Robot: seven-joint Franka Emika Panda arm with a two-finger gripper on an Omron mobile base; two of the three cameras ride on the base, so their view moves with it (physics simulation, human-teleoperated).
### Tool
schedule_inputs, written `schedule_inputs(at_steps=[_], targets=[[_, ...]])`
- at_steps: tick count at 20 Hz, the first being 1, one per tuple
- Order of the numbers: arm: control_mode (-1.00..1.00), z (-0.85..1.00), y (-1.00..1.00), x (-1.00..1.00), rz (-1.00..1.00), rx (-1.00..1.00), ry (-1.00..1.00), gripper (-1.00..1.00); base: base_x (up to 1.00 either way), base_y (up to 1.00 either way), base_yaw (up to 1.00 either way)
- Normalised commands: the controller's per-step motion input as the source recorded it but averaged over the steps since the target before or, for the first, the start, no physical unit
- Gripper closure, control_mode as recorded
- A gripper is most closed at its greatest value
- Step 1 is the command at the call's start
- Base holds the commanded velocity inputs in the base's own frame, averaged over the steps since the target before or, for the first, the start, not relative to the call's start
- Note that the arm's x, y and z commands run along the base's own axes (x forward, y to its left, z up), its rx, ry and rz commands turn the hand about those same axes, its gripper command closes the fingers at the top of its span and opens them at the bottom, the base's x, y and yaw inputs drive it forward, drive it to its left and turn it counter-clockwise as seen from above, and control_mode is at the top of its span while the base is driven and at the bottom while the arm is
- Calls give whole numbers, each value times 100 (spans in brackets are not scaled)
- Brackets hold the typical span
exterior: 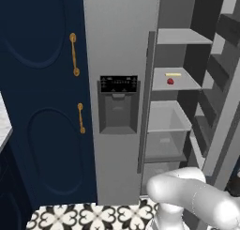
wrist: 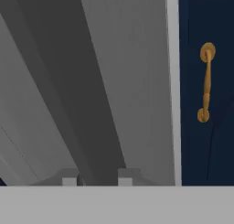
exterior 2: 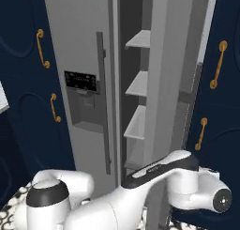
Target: Take the strawberry from the fridge and place it on top of the pancake, located on the dining counter.
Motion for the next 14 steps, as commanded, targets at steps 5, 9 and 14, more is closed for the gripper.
schedule_inputs(at_steps=[5,9,14], targets=[[-100,32,-3,-94,-18,1,-67,100,0,0,0],[-100,70,54,-100,-22,5,-55,100,0,0,0],[-100,82,100,-69,-8,1,-19,100,0,0,0]])
